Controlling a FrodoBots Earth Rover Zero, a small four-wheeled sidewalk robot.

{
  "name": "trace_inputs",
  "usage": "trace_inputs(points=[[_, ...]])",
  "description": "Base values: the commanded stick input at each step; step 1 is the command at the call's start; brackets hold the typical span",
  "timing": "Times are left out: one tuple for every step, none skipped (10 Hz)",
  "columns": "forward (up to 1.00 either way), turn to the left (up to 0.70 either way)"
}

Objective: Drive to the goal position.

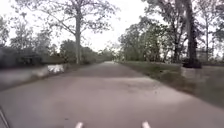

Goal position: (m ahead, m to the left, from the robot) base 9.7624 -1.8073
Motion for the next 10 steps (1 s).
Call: trace_inputs(points=[[1.00,-0.08],[1.00,0.27],[1.00,0.27],[1.00,0.00],[1.00,0.00],[1.00,0.00],[1.00,0.00],[1.00,0.00],[1.00,0.00],[1.00,0.00]])
